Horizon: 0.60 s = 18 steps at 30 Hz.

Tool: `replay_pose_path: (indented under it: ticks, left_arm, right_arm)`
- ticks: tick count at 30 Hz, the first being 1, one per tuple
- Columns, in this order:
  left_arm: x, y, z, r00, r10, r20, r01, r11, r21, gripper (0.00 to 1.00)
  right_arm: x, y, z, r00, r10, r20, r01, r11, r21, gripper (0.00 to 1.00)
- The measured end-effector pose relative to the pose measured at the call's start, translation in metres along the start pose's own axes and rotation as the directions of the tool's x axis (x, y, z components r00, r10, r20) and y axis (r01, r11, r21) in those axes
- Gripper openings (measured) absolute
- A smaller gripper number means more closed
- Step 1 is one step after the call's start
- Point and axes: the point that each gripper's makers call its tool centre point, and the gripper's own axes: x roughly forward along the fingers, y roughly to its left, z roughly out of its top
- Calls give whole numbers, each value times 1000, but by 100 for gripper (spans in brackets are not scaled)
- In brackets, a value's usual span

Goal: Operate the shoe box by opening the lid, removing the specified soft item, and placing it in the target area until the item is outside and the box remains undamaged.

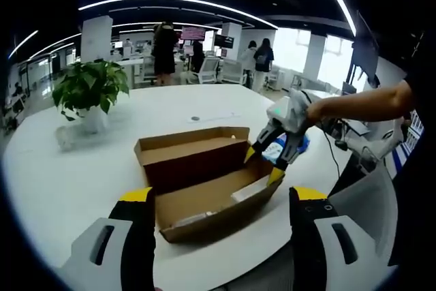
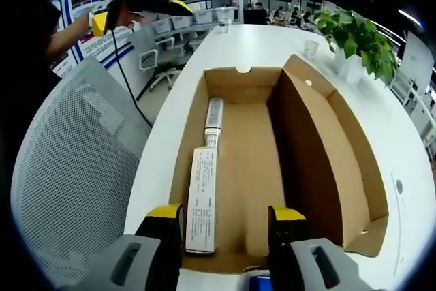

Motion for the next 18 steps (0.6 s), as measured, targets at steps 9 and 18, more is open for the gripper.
replay_pose_path:
  ticks: [9, 18]
  left_arm:
    - [-8, 2, -3, 1000, 27, 8, -27, 1000, -17, 83]
    - [-9, 3, -6, 1000, 30, 0, -30, 999, -22, 82]
  right_arm:
    - [4, 2, -1, 1000, -12, -20, 11, 999, -38, 45]
    - [0, 2, -14, 997, -25, -78, 18, 995, -95, 40]
